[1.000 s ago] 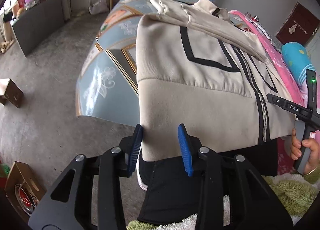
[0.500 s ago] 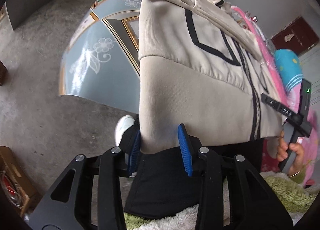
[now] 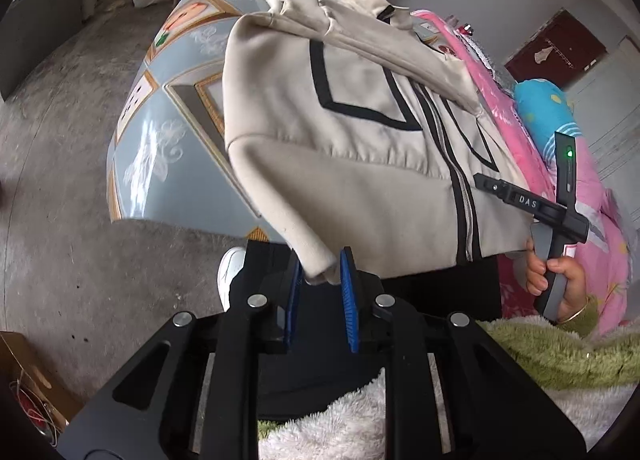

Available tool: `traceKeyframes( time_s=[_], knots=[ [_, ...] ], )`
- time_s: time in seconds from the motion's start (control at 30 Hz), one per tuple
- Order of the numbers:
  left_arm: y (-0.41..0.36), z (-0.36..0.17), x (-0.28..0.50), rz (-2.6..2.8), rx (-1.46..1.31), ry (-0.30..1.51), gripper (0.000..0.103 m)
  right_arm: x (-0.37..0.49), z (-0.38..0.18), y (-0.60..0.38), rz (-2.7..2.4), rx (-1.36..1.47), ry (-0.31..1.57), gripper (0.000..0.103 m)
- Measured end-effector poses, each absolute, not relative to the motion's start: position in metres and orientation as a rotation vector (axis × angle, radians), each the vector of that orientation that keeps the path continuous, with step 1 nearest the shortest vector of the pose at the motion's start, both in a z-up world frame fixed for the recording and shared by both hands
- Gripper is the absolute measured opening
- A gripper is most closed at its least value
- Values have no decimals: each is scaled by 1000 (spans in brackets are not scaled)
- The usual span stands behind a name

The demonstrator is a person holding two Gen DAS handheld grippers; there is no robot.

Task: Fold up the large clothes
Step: 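Grasp the cream jacket hem with the left gripper and lift it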

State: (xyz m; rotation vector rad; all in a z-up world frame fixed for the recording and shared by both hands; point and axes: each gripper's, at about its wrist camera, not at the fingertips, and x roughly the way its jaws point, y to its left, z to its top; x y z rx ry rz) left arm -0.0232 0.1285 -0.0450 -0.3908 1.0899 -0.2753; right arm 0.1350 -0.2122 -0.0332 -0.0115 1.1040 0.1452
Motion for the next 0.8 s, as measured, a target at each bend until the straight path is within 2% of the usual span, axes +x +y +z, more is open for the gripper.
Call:
traceKeyframes(
  time_s=[0.17, 0.3, 0.43, 0.5, 0.53, 0.63, 0.8],
  knots=[
    [133, -65, -14, -226, -458, 1154, 21, 135, -33, -213, 151, -13, 1104, 93],
    [139, -70, -14, -211, -498, 1155, 26, 135, -33, -213, 150, -14, 1105, 93],
    [143, -74, -14, -173, -501, 1152, 26, 135, -33, -212, 153, -16, 1105, 93],
    [146, -74, -15, -151, -498, 1144, 22, 135, -33, -212, 156, -15, 1106, 93],
    [147, -73, -15, -151, -495, 1137, 15, 136, -33, -212, 158, -16, 1106, 93],
    [141, -66, -15, -151, -447, 1125, 10, 135, -31, -216, 163, -1, 1109, 93],
    [129, -47, -15, -154, -323, 1095, 7, 113, -15, -241, 155, 54, 1087, 93]
  ],
)
